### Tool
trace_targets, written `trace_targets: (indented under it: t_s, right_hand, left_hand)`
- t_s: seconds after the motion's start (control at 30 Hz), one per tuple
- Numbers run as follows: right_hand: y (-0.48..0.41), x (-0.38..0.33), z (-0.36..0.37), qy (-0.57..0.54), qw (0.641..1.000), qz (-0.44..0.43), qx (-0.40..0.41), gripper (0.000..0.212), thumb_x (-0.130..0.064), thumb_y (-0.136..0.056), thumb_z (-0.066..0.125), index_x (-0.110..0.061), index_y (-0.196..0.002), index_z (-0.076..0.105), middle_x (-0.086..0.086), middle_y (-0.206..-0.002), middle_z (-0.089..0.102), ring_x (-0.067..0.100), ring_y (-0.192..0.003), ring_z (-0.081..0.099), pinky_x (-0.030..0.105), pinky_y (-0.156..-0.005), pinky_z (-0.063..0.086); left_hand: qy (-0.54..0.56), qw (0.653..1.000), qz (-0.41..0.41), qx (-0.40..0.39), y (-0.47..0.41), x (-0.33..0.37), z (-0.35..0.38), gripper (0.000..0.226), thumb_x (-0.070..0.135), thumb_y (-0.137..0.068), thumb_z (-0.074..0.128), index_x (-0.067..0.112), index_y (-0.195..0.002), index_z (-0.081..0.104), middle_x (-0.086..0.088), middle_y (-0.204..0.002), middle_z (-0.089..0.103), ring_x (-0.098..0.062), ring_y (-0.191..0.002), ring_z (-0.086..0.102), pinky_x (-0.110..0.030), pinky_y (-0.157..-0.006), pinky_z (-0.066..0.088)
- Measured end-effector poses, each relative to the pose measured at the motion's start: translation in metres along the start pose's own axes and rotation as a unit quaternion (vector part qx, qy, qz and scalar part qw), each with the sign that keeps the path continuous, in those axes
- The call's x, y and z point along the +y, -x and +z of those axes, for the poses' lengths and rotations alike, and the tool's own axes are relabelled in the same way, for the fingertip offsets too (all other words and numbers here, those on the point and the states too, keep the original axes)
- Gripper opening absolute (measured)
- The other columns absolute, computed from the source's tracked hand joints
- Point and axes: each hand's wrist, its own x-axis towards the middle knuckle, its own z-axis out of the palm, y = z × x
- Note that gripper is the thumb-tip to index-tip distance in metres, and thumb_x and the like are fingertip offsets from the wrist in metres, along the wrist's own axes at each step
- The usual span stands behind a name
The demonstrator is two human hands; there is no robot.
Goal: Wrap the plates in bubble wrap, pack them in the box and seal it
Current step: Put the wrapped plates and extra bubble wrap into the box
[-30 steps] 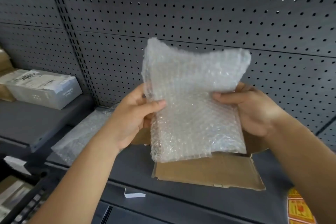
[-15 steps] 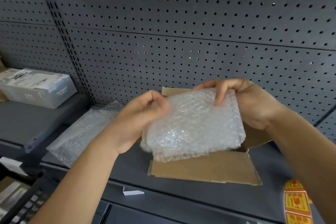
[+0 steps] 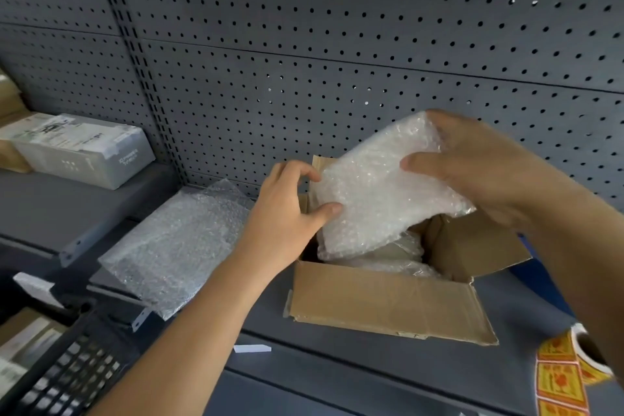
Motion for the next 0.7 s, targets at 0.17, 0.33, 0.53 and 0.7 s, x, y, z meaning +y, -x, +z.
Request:
trace_targets:
  t_s: [0.17,0.33,0.53,0.7]
  right_hand:
    - [-0.004,-0.029,0.025,0.267,0.963,-0.013,-0.036,0.067,-0.03,-0.095,0.062,-0.035,-0.153,0.03,-0.008,-0.152,0.04,0.014,-0.113,0.045,0.025,-0.079,0.037]
    - [-0.016,-0.033,0.068,0.283,0.954,0.007,-0.099,0.071,-0.028,-0.095,0.061,-0.029,-0.156,0.025,0.002,-0.152,0.043,0.018,-0.107,0.05,0.03,-0.085,0.046]
    - [-0.032,-0.012,0.096,0.219,0.964,0.044,-0.147,0.078,-0.028,-0.095,0.062,-0.025,-0.158,0.016,0.005,-0.14,0.051,0.014,-0.093,0.054,0.024,-0.065,0.042]
    - [-0.037,0.017,0.099,0.022,0.968,0.168,-0.183,0.088,-0.042,-0.078,0.073,-0.027,-0.154,0.031,0.005,-0.147,0.054,0.027,-0.124,0.06,0.041,-0.103,0.049]
  left_hand:
    - [-0.045,0.999,-0.001,0.01,0.011,-0.017,0.001,0.031,0.03,-0.092,0.073,0.029,-0.121,0.063,0.015,-0.124,0.057,-0.009,-0.121,0.054,-0.032,-0.102,0.047]
    - [-0.014,1.0,-0.005,0.025,0.017,-0.026,0.005,0.026,0.015,-0.098,0.063,0.026,-0.122,0.064,0.015,-0.12,0.063,0.003,-0.106,0.061,-0.011,-0.09,0.048]
    - [0.061,0.996,-0.056,0.025,0.023,-0.025,0.004,0.024,0.021,-0.107,0.046,0.029,-0.126,0.059,0.013,-0.112,0.069,-0.009,-0.101,0.067,-0.036,-0.091,0.055]
    - [0.099,0.993,-0.061,-0.026,0.03,-0.016,-0.006,0.059,0.073,-0.094,0.026,0.041,-0.137,0.051,0.033,-0.11,0.061,0.016,-0.107,0.056,-0.012,-0.092,0.043]
